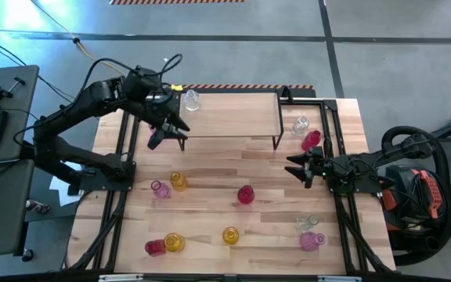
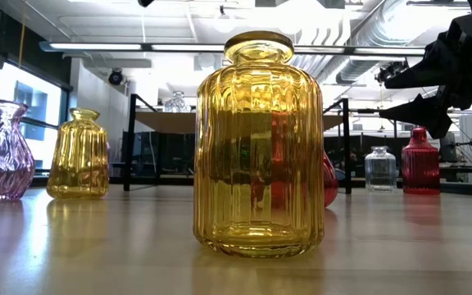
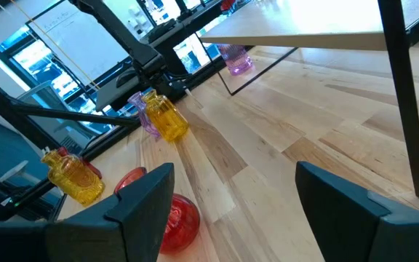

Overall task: Sort vases onto shelf
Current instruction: Put the top red vase on the shelf

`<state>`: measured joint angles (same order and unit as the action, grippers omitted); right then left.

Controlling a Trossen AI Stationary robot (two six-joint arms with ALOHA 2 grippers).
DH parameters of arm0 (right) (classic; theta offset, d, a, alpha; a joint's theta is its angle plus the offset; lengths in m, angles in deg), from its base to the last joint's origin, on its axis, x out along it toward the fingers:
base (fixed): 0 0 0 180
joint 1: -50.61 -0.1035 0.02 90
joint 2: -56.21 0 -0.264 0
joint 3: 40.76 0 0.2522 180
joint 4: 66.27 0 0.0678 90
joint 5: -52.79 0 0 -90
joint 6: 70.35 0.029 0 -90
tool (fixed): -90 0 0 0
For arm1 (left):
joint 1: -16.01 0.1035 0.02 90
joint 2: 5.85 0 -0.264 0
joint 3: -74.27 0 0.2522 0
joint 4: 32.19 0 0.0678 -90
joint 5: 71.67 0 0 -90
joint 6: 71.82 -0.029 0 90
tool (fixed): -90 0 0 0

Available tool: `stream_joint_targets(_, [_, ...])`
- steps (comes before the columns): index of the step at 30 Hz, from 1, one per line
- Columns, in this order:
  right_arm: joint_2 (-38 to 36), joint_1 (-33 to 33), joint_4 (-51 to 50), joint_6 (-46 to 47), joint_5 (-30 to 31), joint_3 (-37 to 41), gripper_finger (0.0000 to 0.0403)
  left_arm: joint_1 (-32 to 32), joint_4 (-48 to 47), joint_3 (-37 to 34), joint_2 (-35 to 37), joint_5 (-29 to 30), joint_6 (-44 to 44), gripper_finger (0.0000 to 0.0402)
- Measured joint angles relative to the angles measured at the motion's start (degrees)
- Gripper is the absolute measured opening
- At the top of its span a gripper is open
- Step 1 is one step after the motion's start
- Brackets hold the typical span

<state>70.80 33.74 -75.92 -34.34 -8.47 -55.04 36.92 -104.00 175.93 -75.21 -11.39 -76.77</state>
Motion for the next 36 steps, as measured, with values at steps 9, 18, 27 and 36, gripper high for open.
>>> stream_joint_targets(9, [0.0,-0.01,0.01,0.0,0.01,0.0,0.027,-8.89,6.45,0.01,-0.05,0.01,6.4,0.0142])
stream_joint_targets(18, [0.0,0.01,4.79,14.77,1.75,0.01,0.027,-14.77,17.49,0.0,-0.06,1.74,11.81,0.0142])
stream_joint_targets(27, [0.0,0.01,6.2,26.1,2.27,0.0,0.027,-15.48,25.89,0.02,-0.13,1.8,12.58,0.0142])
stream_joint_targets(36, [0.0,0.01,7.53,26.36,8.77,-0.02,0.027,-15.46,26.38,0.07,-2.31,4.11,13.69,0.0142])
